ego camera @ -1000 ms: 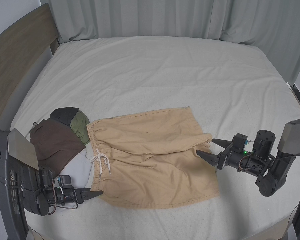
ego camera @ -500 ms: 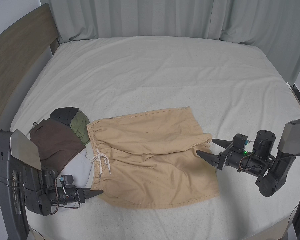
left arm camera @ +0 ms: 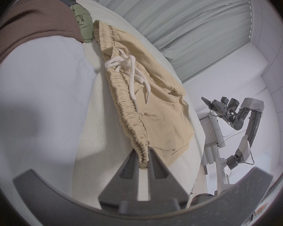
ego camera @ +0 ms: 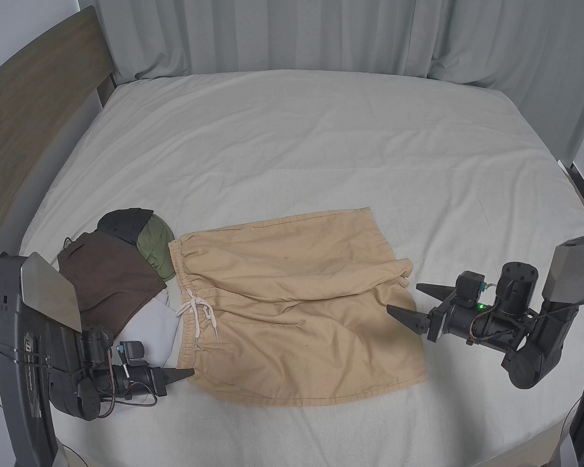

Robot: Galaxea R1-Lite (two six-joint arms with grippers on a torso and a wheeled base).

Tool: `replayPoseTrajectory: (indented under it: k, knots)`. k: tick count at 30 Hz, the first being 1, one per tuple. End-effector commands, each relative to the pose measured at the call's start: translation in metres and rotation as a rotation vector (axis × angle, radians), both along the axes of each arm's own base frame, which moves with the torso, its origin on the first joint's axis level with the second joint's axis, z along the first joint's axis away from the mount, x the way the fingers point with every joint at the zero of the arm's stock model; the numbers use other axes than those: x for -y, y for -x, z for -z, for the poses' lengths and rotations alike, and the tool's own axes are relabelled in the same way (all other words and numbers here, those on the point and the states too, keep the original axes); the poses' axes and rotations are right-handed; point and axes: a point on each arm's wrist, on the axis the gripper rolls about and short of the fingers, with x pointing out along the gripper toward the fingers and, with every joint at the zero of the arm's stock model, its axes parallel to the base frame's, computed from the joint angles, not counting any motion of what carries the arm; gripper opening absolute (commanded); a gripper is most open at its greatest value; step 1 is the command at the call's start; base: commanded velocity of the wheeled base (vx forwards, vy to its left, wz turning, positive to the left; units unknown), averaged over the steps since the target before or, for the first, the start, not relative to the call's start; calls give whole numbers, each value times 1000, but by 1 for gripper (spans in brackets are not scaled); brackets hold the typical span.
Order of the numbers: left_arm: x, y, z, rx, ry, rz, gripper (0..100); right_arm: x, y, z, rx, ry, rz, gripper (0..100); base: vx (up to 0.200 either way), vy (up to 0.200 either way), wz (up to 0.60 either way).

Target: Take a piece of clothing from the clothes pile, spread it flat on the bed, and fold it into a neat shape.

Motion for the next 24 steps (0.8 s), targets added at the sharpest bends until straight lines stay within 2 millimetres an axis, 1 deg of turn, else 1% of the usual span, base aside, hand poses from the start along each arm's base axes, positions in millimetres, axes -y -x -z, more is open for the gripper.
replayPoseTrajectory:
  k: [1, 4, 7, 8, 9, 10, 14, 19, 24]
  knots:
    - [0, 0, 1, -2, 0, 1, 0, 7, 10, 10, -61, 18, 12, 100, 0, 0, 0]
    - [0, 0, 1, -2, -1, 1, 0, 10, 12, 22, -110, 30, 22, 100, 0, 0, 0]
    - [0, 0, 1, -4, 0, 1, 0, 13, 13, 28, -139, 37, 29, 100, 0, 0, 0]
    - [0, 0, 1, -3, 0, 3, 0, 16, 20, 33, -175, 45, 31, 100, 0, 0, 0]
    - [0, 0, 2, -3, 0, 2, 0, 16, 20, 33, -175, 45, 31, 100, 0, 0, 0]
    - [0, 0, 3, -4, 0, 3, 0, 18, 27, 37, -210, 54, 32, 100, 0, 0, 0]
    - [0, 0, 3, -6, 0, 3, 0, 20, 34, 48, -269, 68, 33, 100, 0, 0, 0]
    - [0, 0, 3, -3, -1, 2, 0, 22, 43, 53, -316, 80, 33, 100, 0, 0, 0]
    - [0, 0, 3, 0, -6, 6, 0, 28, 47, 60, -357, 86, 51, 100, 0, 0, 0]
